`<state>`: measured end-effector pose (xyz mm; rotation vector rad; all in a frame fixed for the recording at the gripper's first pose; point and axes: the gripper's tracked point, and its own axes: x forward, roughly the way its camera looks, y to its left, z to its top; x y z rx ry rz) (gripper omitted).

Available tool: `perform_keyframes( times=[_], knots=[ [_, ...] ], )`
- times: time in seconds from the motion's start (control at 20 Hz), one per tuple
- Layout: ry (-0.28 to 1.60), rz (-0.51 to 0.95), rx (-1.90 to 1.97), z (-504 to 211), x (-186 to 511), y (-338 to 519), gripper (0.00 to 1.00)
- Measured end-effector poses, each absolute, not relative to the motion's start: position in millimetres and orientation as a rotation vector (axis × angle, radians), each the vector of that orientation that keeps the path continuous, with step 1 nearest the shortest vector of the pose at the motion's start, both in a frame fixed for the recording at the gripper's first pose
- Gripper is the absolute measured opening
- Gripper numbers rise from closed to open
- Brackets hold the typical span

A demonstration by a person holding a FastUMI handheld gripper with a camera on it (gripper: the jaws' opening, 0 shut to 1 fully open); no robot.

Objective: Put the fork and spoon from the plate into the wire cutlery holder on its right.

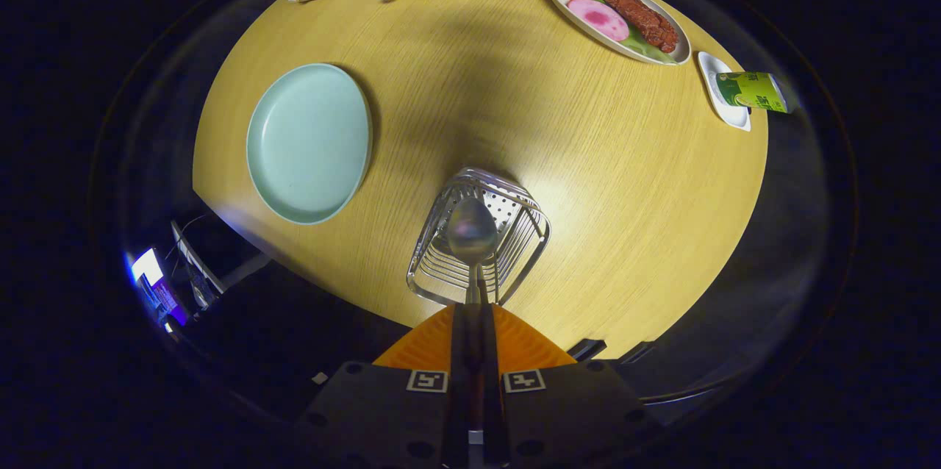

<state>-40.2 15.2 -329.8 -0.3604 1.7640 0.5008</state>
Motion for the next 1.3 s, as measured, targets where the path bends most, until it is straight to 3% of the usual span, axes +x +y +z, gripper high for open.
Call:
perform_keyframes(
  times=[0.2,0.3,0.4,0.45,0.55,0.65,1.0,1.3],
  knots=[
    [1.773,0.491,-0.369,-334,-39,17,0.18],
    [1.756,0.476,-0.351,-331,-37,17,0.29],
    [1.717,0.463,-0.330,-326,-33,17,0.51],
    [1.689,0.453,-0.304,-323,-30,18,0.69],
    [1.623,0.433,-0.236,-313,-24,22,0.89],
    [1.534,0.392,-0.175,-298,-13,19,0.98],
    [0.998,0.252,-0.045,-212,39,9,0.99],
    [0.665,0.203,0.068,-138,51,-11,0.99]
  ],
)
